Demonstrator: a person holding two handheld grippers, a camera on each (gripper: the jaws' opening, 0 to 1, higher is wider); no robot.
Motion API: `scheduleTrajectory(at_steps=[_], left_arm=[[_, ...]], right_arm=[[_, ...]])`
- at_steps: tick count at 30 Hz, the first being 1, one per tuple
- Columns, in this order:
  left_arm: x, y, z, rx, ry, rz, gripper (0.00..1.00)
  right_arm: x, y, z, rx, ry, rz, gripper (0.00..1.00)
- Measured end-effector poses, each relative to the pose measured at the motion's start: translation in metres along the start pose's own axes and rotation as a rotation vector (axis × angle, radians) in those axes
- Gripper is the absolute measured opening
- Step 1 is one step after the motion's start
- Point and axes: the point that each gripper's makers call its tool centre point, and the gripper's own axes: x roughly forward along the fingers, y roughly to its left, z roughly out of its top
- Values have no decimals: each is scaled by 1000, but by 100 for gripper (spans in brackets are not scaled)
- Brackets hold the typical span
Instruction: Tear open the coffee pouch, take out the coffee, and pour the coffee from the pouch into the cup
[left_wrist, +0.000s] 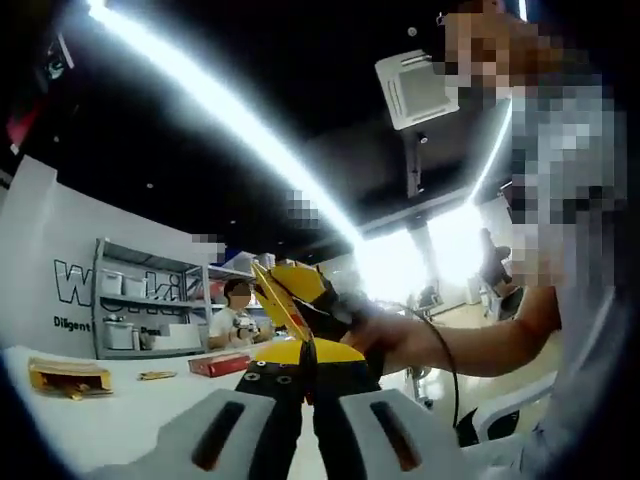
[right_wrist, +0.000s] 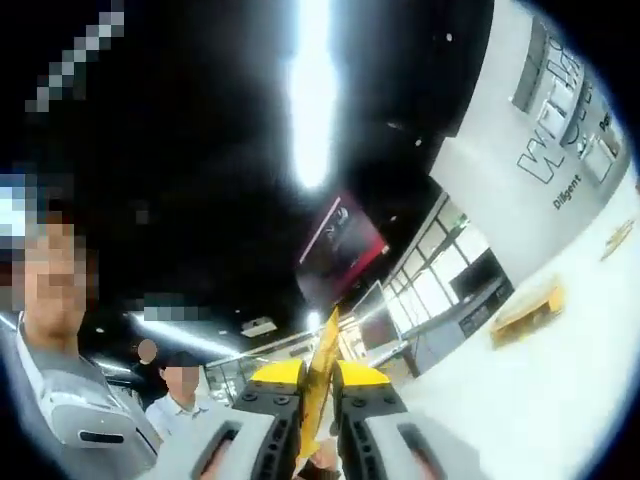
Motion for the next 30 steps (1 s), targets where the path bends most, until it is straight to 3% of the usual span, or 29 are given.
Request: scheduleTrajectory(at_steps=[4, 10, 17, 19, 25, 26, 28, 30], left_arm=[[0, 13, -6, -2, 20, 68, 5], [-1, 26, -11, 56, 68, 188, 12], [-1, 40, -27, 147, 231, 335, 24], [4, 41, -29, 169, 239, 363, 26], [24, 43, -32, 378, 337, 472, 27], [22, 48, -26, 449, 343, 530, 25], [23, 52, -22, 573, 374, 585, 25], [29, 50, -26, 567, 378, 592, 22]], right_arm=[[0, -1, 0, -28, 6, -24, 9], [1, -7, 4, -79, 7, -69, 8], [1, -18, 9, -235, 37, -190, 8], [4, -19, 7, -272, 48, -220, 8], [13, -21, -2, -383, 80, -309, 8], [13, -22, -3, -405, 80, -330, 8], [13, -27, -2, -438, 80, -364, 8], [14, -29, -4, -454, 86, -376, 8]])
